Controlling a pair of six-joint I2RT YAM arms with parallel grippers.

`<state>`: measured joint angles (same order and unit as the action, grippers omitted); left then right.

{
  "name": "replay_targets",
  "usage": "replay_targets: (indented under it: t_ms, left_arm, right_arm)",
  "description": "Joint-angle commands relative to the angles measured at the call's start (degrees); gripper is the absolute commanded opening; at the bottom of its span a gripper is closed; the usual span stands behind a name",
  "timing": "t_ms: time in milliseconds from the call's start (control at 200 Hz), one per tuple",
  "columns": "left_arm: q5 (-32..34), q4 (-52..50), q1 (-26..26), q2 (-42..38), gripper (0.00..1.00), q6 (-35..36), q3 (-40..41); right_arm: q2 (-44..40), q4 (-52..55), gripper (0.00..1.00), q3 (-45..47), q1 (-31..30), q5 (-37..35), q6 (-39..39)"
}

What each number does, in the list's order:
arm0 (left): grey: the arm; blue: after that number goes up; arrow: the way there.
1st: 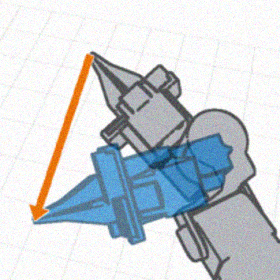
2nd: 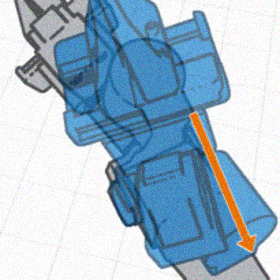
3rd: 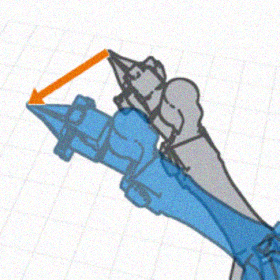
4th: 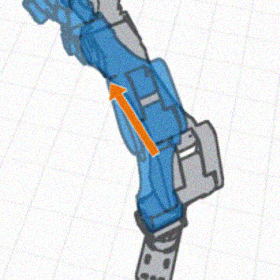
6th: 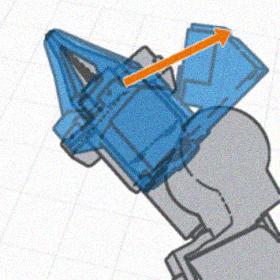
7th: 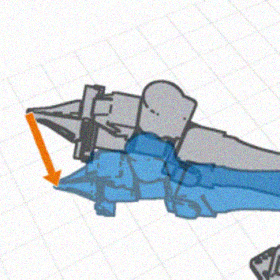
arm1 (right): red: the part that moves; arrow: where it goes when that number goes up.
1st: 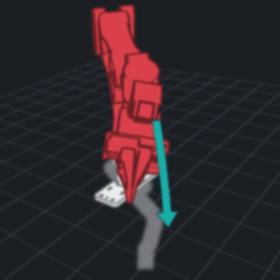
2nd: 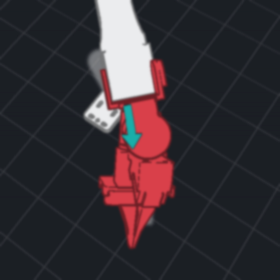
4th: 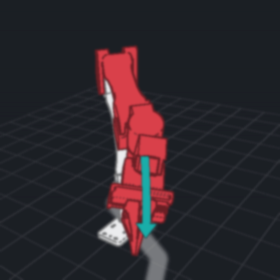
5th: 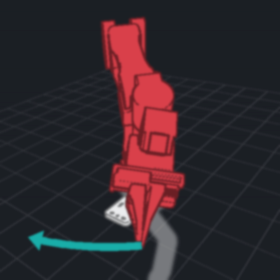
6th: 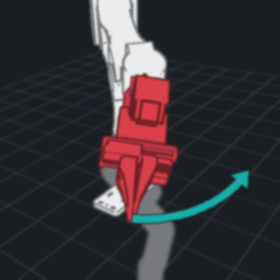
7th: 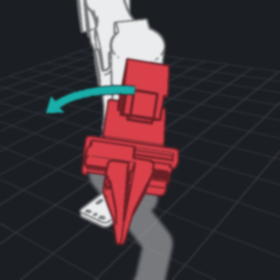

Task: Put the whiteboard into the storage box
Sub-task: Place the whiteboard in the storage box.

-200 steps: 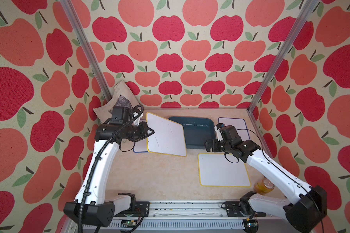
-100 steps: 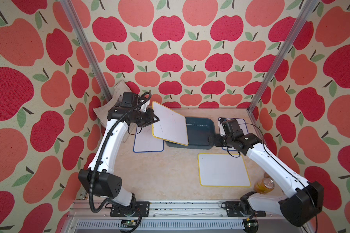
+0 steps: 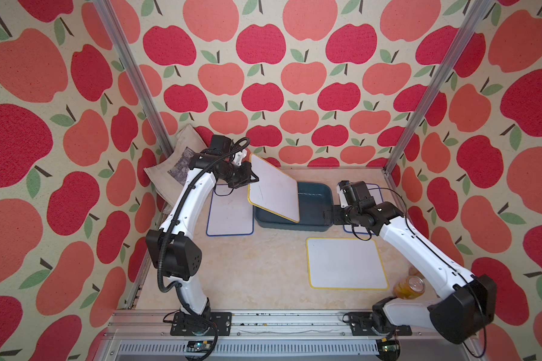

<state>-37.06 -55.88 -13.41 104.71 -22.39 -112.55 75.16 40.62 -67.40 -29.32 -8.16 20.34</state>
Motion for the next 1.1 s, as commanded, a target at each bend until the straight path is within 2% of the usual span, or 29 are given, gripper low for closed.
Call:
replay_targets:
  t_ms: [0,440,1096]
  left_arm:
    - [-4.4,1.9,-1.1,2.0,0.0,0.8,-4.5]
    - [-9.1,2.4,-2.8,10.8,0.0,-0.9,-10.9]
    - [-13.0,8.2,-2.8,17.2,0.0,-6.4,-7.5]
  right_arm:
    - [0.9,2.1,0.99,-1.5,0.6,-1.9,-2.2]
    - [3.5,2.9,0.99,-2.5,0.8,-4.4,-3.8]
    - [7.5,1.6,0.99,-1.5,0.8,-3.4,-2.9]
